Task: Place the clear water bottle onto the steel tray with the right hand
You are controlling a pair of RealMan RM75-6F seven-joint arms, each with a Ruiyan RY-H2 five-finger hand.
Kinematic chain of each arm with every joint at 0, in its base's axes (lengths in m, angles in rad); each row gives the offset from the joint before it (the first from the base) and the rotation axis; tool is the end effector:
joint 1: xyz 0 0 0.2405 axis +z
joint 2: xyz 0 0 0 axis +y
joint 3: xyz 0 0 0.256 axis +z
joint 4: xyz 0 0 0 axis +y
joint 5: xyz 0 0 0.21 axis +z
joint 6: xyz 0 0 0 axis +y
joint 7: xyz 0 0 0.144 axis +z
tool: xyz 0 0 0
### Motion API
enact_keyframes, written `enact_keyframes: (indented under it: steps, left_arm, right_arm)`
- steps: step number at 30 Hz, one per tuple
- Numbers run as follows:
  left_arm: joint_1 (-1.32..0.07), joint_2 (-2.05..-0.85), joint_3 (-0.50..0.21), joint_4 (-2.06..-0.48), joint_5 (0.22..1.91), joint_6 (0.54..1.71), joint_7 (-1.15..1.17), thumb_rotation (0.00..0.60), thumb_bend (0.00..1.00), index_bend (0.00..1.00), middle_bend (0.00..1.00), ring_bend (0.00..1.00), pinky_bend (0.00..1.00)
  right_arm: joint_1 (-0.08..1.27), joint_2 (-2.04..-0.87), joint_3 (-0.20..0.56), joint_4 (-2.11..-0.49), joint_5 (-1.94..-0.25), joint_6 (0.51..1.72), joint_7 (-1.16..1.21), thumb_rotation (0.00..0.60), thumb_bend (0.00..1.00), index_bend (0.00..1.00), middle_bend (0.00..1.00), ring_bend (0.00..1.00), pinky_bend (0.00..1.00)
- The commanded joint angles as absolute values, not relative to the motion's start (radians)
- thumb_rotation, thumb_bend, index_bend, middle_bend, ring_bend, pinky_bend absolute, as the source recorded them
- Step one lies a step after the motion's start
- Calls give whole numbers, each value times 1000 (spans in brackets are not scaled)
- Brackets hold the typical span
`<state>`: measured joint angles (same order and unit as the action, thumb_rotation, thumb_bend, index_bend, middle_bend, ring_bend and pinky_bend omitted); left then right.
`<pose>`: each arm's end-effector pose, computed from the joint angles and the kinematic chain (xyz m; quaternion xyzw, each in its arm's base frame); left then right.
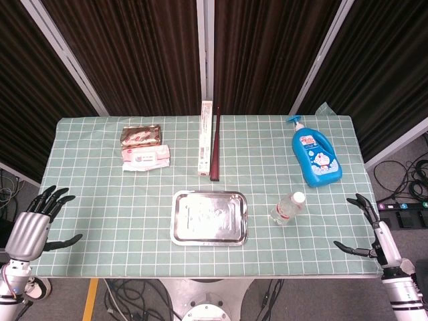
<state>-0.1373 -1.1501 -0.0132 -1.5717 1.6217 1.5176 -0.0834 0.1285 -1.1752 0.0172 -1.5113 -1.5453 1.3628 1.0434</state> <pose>-0.2919 0.1882 0.1451 -0.6262 -0.3695 -0.4426 0.5249 -0.3225 -0.1878 0.1277 0.3678 -0.6665 0.5740 0.3017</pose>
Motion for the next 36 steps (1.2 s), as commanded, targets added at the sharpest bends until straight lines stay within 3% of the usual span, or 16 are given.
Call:
enact_keyframes:
  steps: [1, 13, 31, 36]
  left_arm:
    - [-138, -1152, -13, -1564, 1623, 1519, -89, 471, 87, 262, 229, 98, 185]
    - [-140, -1151, -5, -1535, 1633, 1518, -98, 469, 87, 262, 229, 98, 185]
    - [-143, -1157, -3, -1504, 1620, 1505, -112, 469, 87, 262, 229, 98, 184]
    - [-144, -1155, -5, -1504, 1621, 1508, -116, 471, 87, 262, 229, 98, 184]
  right_arm:
    - [191, -1243, 22, -1416, -1530, 1250, 1219, 600, 0, 0, 130, 0, 0]
    - [316, -1420, 29, -1218, -1618, 1203, 1222, 600, 0, 0, 131, 0, 0]
    - [449, -1476, 42, -1178, -1598, 1098, 1208, 600, 0, 0, 142, 0, 9]
    - [466, -1505, 49, -1165, -1572, 1080, 1191, 600, 0, 109, 213, 41, 79]
